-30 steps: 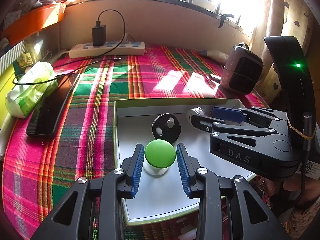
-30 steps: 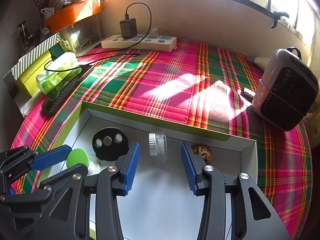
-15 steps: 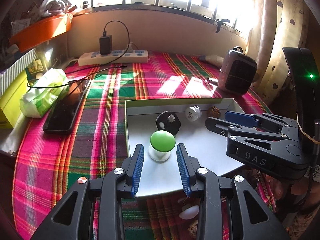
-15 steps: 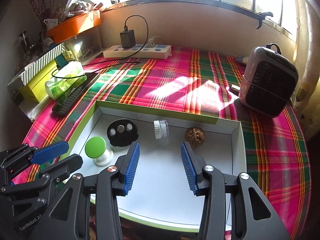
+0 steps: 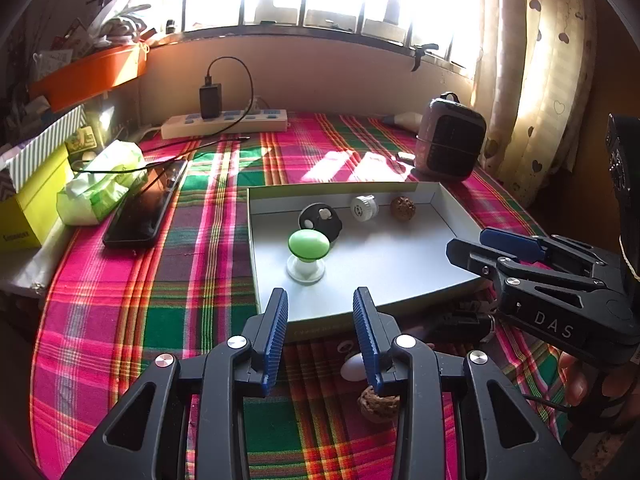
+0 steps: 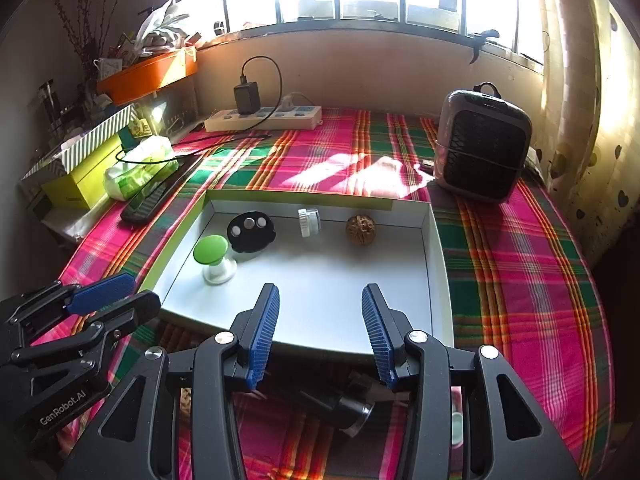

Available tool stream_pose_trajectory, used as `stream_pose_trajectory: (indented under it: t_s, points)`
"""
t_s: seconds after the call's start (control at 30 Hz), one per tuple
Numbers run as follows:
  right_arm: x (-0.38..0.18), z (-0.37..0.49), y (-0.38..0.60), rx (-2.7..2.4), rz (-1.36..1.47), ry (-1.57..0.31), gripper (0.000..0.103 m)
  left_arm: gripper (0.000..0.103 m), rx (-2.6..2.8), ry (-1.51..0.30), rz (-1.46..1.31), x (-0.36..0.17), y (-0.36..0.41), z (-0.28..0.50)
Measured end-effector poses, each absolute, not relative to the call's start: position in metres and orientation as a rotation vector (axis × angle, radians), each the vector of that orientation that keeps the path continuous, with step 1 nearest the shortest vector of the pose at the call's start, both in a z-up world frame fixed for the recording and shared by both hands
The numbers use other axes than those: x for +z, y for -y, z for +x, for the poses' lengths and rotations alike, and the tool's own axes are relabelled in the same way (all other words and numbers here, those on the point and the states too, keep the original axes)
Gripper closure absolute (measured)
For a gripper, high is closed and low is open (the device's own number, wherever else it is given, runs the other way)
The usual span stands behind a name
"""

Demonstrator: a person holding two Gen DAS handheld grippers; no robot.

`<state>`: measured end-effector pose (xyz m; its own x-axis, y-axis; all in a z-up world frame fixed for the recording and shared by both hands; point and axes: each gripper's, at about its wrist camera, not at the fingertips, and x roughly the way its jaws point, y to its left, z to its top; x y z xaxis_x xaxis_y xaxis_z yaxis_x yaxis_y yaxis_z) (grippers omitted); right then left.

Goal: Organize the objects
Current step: 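Reach the left gripper to the wrinkled walnut while right reaches the pink-and-mint case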

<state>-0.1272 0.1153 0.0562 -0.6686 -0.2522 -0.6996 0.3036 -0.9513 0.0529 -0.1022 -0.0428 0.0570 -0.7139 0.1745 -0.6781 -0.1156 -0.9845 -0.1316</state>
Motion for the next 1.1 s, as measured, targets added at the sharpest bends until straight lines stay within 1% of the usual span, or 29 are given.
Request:
stream_pose_trajectory:
  t_s: [0.07,0.17,0.33,0.47,0.53,0.63,0.8,1.1]
  points:
    - [0.057,-0.116,-0.121,-2.626,1.064,-0.081,0.058,0.071,2.757,0.127,-1.102,0.056,0.044,-0.095]
    - [0.058,-0.099,-0.131,-2.657,1.035,-0.110,0.058,0.071,2.736,0.121,-1.089,0.054,0.045,-0.086]
    - [0.054,-0.084,-0.145,-2.689,1.046,-0.138,0.058,0.070,2.677,0.173,-1.089,0.047,0.047,-0.078]
    - [0.047,-0.076,-0.155,-2.679,1.075,-0.145,0.058,0.068,2.656,0.172,-1.101,0.042,0.045,-0.074]
    - [0.043,-0.076,-0.159,-2.665,1.093,-0.131,0.058,0.068,2.628,0.201,-1.115,0.039,0.045,-0.072]
    - [0.036,-0.072,-0.164,-2.623,1.097,-0.110,0.058,0.066,2.604,0.177,-1.136,0.034,0.039,-0.070]
    - [0.022,-0.069,-0.163,-2.581,1.123,-0.168,0.058,0.066,2.580,0.199,-1.185,0.027,0.036,-0.073]
    - [0.021,-0.078,-0.206,-2.677,1.122,-0.043,0.058,0.064,2.573,0.192,-1.217,0.022,0.031,-0.072]
